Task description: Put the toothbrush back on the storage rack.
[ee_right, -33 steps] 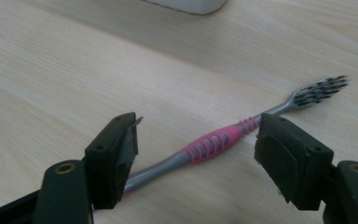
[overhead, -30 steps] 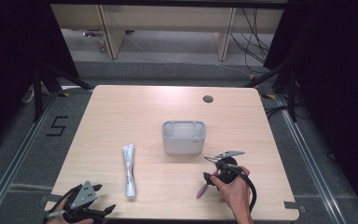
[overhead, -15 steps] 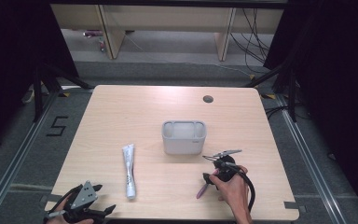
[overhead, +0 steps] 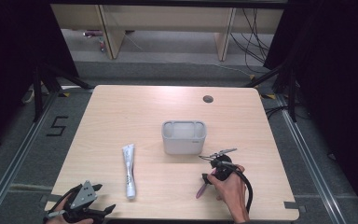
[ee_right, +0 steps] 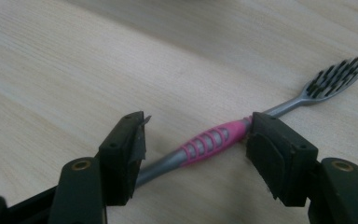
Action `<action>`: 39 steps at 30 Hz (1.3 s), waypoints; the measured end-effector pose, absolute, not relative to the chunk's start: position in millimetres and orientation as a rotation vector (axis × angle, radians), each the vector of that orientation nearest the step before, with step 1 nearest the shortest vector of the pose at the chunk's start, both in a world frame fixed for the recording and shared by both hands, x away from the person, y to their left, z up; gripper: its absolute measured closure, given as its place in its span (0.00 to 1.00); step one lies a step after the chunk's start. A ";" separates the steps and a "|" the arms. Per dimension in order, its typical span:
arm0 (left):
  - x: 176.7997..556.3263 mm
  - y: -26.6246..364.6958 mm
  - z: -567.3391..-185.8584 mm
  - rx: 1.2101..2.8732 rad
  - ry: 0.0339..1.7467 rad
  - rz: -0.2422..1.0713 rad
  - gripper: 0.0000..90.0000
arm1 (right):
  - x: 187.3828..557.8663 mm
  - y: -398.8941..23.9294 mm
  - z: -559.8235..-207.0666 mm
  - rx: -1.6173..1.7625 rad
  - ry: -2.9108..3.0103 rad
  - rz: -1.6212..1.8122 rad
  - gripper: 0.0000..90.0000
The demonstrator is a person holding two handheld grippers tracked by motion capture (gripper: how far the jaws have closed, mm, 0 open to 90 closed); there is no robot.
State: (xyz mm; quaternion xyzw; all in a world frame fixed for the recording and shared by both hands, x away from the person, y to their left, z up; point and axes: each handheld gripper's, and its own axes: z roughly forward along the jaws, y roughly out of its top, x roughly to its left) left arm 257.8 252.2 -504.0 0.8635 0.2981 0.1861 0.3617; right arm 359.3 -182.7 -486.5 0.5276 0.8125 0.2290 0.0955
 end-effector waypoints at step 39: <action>258.5 251.0 -503.2 2.231 0.767 0.478 0.18 | 377.1 -201.2 -475.6 1.533 2.679 0.304 0.82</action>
